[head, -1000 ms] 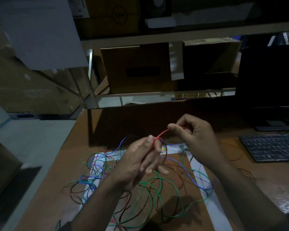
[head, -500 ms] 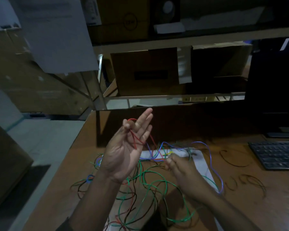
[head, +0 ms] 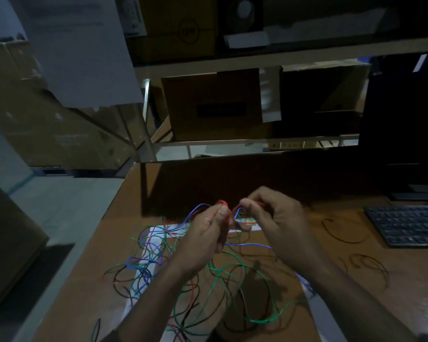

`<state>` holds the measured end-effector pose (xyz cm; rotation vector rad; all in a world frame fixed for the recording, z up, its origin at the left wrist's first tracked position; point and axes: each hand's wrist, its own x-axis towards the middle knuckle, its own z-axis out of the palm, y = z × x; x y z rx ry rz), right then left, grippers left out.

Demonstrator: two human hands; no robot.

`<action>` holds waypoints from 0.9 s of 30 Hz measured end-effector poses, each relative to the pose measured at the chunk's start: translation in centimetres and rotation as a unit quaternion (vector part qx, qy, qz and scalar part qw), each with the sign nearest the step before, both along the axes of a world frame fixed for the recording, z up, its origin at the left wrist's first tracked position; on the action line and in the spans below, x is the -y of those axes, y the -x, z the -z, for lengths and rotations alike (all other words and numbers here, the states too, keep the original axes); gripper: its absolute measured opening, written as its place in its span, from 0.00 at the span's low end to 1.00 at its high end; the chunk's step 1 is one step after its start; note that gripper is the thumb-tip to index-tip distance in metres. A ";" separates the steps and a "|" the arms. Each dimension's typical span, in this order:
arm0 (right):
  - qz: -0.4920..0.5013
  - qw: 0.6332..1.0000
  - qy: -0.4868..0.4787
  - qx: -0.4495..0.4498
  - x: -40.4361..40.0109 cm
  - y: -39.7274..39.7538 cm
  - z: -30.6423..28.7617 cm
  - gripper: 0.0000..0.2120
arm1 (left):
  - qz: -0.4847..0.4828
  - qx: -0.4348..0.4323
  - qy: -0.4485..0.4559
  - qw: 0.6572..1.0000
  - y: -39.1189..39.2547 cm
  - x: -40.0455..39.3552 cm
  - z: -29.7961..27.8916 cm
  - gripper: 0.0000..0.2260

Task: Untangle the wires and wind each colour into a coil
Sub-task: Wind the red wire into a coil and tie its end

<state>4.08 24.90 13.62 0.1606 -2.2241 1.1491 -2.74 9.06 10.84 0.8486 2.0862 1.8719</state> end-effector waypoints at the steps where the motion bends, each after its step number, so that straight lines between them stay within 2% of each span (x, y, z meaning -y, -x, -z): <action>1: 0.010 1.000 0.018 -0.002 -0.3 0.5 -0.1 0.10 | 0.015 0.031 -0.027 0.999 -0.4 -0.2 -0.3 0.18; 4: 0.022 0.998 0.055 0.014 -1.3 1.9 0.2 0.16 | 0.111 0.156 -0.145 0.971 -1.4 -0.1 -0.7 0.20; 6: 0.033 0.997 0.065 0.019 -1.8 2.5 0.9 0.19 | 0.161 0.243 -0.216 0.932 -1.4 0.5 -1.1 0.20; 9: 0.022 0.996 0.070 0.054 -1.6 2.6 2.9 0.27 | 0.194 0.320 -0.313 0.873 -1.2 1.1 -2.3 0.17; 11: 0.012 0.992 0.088 0.092 -1.1 2.4 4.9 0.29 | 0.156 0.324 -0.357 0.862 -0.8 1.4 -2.9 0.18; 13: -0.006 0.989 0.101 0.105 -0.7 2.2 7.2 0.20 | 0.140 0.292 -0.399 0.858 -0.1 1.8 -3.3 0.19; 14: -0.017 0.990 0.087 0.110 -0.7 2.1 8.4 0.13 | 0.146 0.271 -0.416 0.856 0.2 2.1 -3.6 0.20; 15: -0.020 0.991 0.056 0.122 -0.7 1.8 9.3 0.12 | 0.154 0.254 -0.424 0.855 0.5 2.3 -4.0 0.20; 19: -0.019 0.974 -0.121 0.189 0.0 0.4 10.5 0.20 | 0.122 0.181 -0.369 0.904 2.2 2.9 -4.1 0.17; 22: -0.081 0.955 -0.234 0.166 1.1 -0.1 9.2 0.16 | 0.089 0.156 -0.303 0.936 3.0 2.6 -2.4 0.17; 24: -0.114 0.957 -0.218 0.156 1.5 -0.5 7.6 0.16 | 0.043 0.121 -0.231 0.964 3.4 2.2 -1.1 0.16; 27: -0.102 0.980 -0.113 0.128 1.5 -0.7 4.8 0.18 | -0.008 0.019 -0.067 0.998 3.5 1.8 0.5 0.16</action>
